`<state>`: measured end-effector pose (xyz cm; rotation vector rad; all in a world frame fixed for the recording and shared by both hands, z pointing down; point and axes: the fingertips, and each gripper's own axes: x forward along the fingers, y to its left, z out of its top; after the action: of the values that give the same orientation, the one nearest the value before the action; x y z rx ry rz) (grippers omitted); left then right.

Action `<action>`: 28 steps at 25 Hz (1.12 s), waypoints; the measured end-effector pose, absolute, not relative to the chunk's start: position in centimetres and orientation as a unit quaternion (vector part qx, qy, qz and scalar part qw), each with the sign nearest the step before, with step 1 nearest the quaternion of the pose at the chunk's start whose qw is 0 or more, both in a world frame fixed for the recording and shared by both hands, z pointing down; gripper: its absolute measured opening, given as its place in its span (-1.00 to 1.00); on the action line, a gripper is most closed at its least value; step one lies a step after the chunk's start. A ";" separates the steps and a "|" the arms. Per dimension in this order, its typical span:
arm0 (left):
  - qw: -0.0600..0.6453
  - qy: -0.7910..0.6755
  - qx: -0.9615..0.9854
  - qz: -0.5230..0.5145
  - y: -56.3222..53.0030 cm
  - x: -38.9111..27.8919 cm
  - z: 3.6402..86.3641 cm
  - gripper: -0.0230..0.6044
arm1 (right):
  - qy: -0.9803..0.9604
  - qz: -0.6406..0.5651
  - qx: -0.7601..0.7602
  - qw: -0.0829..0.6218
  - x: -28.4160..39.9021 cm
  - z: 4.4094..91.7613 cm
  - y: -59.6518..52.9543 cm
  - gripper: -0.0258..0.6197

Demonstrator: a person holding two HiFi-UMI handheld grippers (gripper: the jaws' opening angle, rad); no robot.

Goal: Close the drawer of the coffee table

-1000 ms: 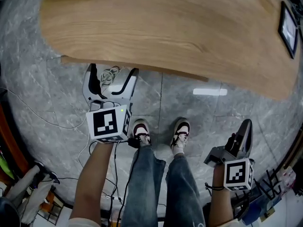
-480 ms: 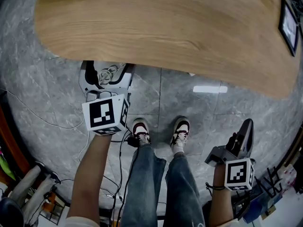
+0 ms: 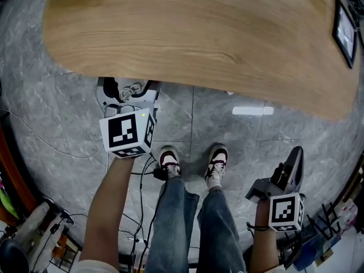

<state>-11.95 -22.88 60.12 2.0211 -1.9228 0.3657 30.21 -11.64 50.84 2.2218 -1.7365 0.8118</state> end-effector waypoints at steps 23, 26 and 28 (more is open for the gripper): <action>0.248 -0.659 0.704 0.092 -13.9 -7.1 44.1 0.38 | -0.669 0.226 0.704 0.082 29.6 37.6 -13.2 -0.92; 0.226 -0.671 0.702 0.075 -14.1 -5.4 33.8 -0.19 | -0.695 0.192 0.688 0.083 30.1 30.3 -14.2 -0.92; 0.216 -0.675 0.703 0.053 -13.9 -4.6 27.2 -0.46 | -0.713 0.163 0.676 0.090 30.5 24.8 -14.4 -0.92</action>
<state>-4.59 -13.88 27.16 1.9489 -1.8721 0.1457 30.45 -14.44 24.84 2.0107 -2.1190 0.4853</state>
